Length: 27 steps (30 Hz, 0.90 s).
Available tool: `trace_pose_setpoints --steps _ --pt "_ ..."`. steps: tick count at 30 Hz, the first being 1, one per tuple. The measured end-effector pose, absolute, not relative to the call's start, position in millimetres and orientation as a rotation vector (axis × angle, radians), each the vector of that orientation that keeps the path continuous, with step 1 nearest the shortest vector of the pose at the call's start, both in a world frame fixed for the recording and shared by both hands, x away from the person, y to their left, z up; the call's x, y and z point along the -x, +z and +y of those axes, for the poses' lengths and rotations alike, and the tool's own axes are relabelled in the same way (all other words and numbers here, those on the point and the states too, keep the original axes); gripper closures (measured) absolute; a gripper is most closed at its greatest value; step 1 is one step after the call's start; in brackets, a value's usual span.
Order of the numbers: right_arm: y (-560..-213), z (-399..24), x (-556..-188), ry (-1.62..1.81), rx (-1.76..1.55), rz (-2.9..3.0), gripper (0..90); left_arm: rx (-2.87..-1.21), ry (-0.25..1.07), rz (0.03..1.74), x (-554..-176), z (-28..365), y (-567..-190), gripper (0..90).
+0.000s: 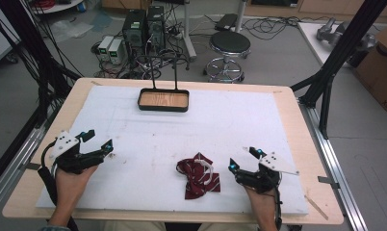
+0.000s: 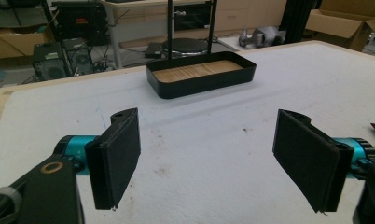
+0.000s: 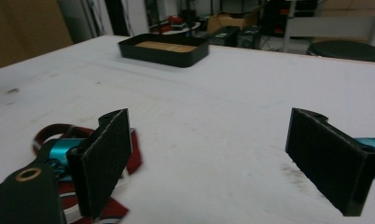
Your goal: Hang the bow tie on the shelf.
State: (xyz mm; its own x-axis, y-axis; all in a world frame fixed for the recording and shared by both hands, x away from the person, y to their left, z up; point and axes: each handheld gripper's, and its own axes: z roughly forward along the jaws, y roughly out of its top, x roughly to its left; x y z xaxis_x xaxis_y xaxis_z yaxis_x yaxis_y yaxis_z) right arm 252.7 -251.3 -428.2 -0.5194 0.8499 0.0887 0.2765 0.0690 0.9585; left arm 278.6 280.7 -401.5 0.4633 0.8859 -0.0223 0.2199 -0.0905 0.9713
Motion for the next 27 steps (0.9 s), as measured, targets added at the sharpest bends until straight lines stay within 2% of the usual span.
trace_pose_setpoints --steps 16,18,19,24,27 --pt "-435.6 -180.0 -238.5 1.45 -0.992 2.096 16.8 -1.605 0.749 0.987 -277.0 283.1 -401.5 23.7" --pt "-436.2 -173.6 -238.3 1.447 -0.974 2.129 18.8 -1.598 0.751 0.99 -276.7 283.8 -401.2 23.7" --pt "-437.0 -169.3 -238.4 1.444 -0.961 2.153 23.0 -1.592 0.75 0.993 -276.9 284.4 -401.6 23.7" --pt "-440.2 -157.0 -240.8 1.417 -0.947 2.212 28.0 -1.601 0.749 0.997 -277.1 283.9 -403.2 23.7" --pt "-444.4 -143.3 -244.7 1.401 -0.944 2.268 35.4 -1.605 0.753 0.993 -276.6 283.3 -402.4 23.8"
